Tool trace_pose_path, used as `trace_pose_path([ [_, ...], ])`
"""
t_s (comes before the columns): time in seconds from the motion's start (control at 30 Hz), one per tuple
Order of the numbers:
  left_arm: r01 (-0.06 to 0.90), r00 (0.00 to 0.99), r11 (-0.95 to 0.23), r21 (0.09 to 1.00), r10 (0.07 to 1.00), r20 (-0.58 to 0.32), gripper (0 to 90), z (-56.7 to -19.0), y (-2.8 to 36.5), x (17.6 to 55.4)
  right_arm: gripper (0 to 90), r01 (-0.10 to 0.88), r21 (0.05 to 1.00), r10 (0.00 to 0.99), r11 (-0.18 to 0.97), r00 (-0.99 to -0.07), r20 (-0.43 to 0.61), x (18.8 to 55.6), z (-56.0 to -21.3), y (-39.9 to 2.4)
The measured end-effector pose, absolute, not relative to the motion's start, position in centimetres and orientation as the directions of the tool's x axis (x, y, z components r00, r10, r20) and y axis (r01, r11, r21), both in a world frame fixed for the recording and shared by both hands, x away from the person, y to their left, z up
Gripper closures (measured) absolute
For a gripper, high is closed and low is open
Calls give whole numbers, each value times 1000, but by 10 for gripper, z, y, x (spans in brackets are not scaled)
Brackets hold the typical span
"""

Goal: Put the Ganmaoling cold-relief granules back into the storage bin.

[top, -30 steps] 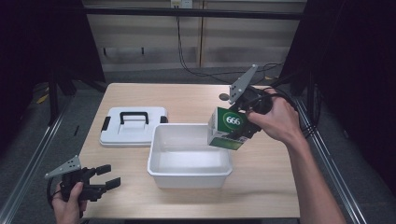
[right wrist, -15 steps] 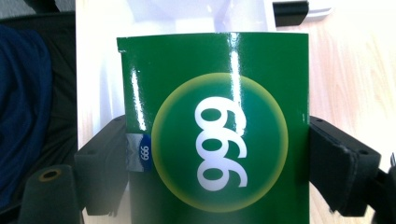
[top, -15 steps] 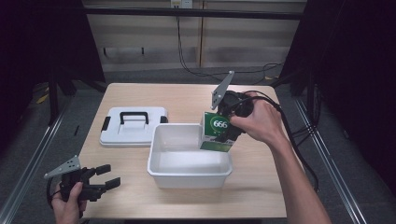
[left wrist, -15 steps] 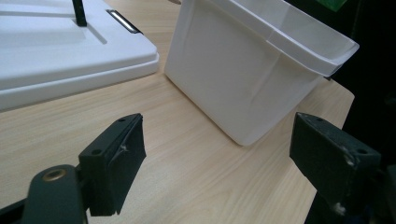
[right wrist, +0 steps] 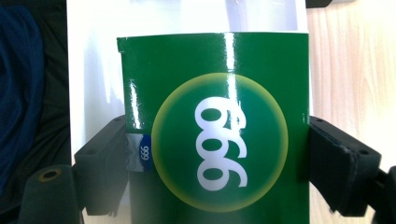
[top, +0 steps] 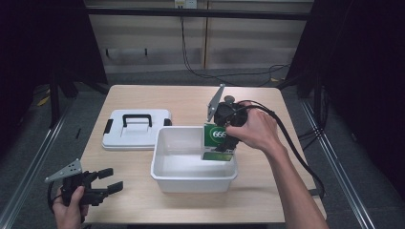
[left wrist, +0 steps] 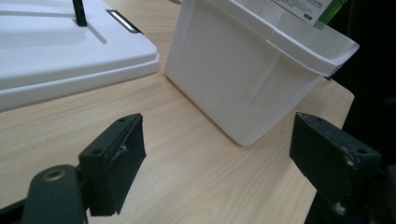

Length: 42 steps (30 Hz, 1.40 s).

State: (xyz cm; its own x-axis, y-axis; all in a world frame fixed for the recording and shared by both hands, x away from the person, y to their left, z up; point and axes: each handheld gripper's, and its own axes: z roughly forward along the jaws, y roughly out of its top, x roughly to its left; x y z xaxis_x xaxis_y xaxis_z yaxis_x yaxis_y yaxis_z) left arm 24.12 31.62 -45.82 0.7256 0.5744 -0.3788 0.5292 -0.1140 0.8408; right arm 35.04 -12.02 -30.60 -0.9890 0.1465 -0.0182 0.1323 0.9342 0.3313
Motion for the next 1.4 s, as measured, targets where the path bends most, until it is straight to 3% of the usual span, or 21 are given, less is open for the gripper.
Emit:
trace_pose_path([
  [1.4,531,722,-111,840,579,-379,182,-459,317,241,157,132,247,123,960,-991,49,356,-371,-111],
])
